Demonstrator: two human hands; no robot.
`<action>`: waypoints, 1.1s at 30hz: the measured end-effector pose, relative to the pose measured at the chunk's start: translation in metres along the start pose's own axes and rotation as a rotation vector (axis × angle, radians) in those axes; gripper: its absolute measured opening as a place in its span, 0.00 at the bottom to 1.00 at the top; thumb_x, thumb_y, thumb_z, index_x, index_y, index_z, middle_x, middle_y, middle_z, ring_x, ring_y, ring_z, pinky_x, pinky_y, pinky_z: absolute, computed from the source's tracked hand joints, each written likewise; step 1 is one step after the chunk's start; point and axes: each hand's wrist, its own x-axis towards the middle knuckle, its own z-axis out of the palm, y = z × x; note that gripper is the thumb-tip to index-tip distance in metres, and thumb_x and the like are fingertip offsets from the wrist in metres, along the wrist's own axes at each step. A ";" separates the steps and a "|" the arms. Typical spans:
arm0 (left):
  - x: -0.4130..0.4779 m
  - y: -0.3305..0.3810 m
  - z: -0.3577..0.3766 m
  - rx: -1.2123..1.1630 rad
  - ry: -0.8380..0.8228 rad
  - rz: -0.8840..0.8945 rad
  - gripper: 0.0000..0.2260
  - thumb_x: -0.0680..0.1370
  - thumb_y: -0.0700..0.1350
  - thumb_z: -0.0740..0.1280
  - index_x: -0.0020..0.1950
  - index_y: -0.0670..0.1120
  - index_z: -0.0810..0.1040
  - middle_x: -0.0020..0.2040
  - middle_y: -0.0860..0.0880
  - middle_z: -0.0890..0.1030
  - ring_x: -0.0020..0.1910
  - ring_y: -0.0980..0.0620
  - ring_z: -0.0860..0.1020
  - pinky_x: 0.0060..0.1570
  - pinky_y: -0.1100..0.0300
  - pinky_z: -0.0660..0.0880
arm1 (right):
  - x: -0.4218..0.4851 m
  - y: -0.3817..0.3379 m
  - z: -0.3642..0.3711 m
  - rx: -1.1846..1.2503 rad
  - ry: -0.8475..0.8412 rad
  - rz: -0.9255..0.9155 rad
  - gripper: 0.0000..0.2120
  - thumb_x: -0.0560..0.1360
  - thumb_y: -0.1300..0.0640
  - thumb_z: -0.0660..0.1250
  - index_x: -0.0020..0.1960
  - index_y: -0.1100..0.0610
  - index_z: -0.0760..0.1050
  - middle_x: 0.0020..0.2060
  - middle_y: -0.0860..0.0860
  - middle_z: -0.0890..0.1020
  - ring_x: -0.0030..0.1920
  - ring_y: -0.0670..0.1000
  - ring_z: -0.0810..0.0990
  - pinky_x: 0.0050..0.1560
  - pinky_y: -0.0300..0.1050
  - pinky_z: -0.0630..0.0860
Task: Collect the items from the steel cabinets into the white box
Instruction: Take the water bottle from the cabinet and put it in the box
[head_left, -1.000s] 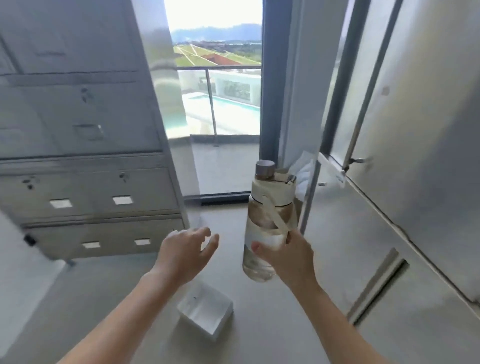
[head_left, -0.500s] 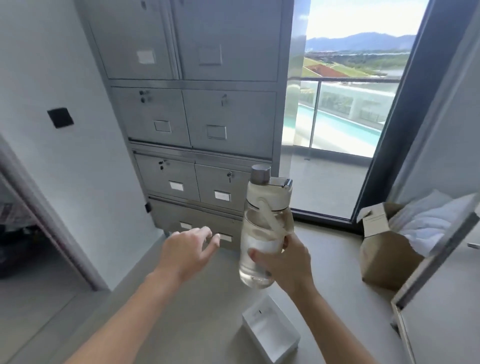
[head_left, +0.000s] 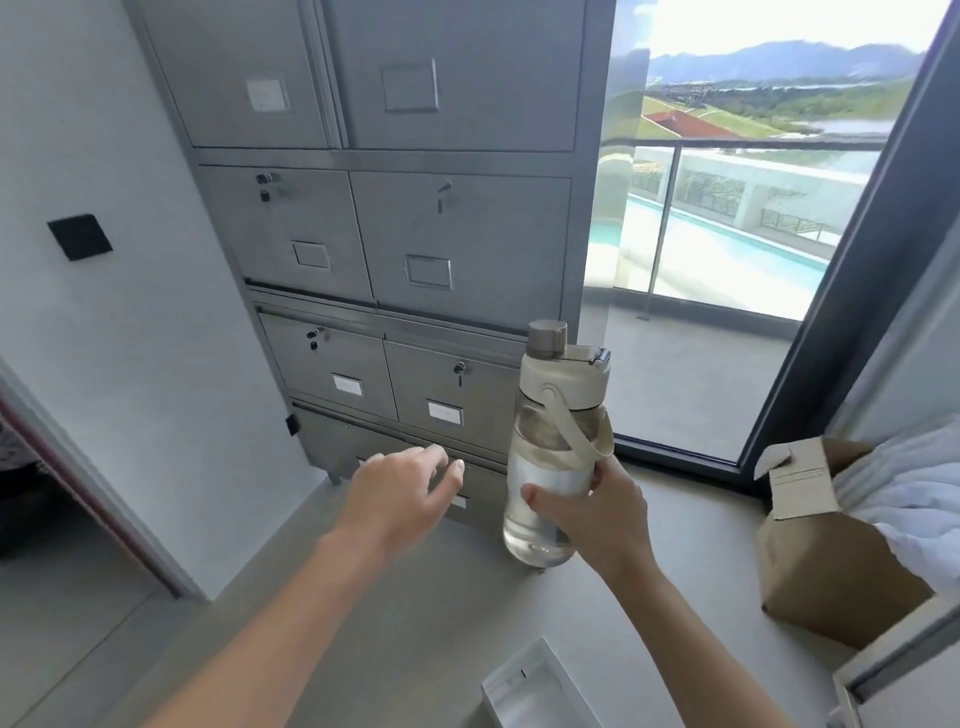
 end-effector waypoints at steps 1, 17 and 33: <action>0.011 0.005 0.004 -0.007 0.010 0.004 0.16 0.81 0.59 0.55 0.43 0.51 0.74 0.38 0.53 0.79 0.39 0.51 0.77 0.50 0.53 0.72 | 0.013 0.002 -0.003 0.005 0.004 -0.001 0.34 0.52 0.35 0.77 0.57 0.43 0.78 0.44 0.39 0.85 0.49 0.45 0.84 0.53 0.51 0.82; 0.130 0.011 0.068 -0.058 -0.040 0.153 0.17 0.81 0.61 0.53 0.46 0.54 0.75 0.40 0.55 0.80 0.39 0.53 0.77 0.48 0.55 0.72 | 0.107 0.016 -0.009 -0.040 0.140 0.074 0.31 0.52 0.35 0.77 0.52 0.43 0.78 0.42 0.38 0.85 0.47 0.43 0.84 0.52 0.51 0.82; 0.051 -0.038 0.158 -0.062 -0.328 0.112 0.24 0.77 0.65 0.47 0.49 0.53 0.76 0.44 0.54 0.82 0.43 0.50 0.79 0.49 0.54 0.73 | 0.056 0.118 0.039 -0.127 0.088 0.275 0.28 0.53 0.33 0.78 0.49 0.41 0.76 0.43 0.27 0.81 0.42 0.35 0.81 0.44 0.41 0.79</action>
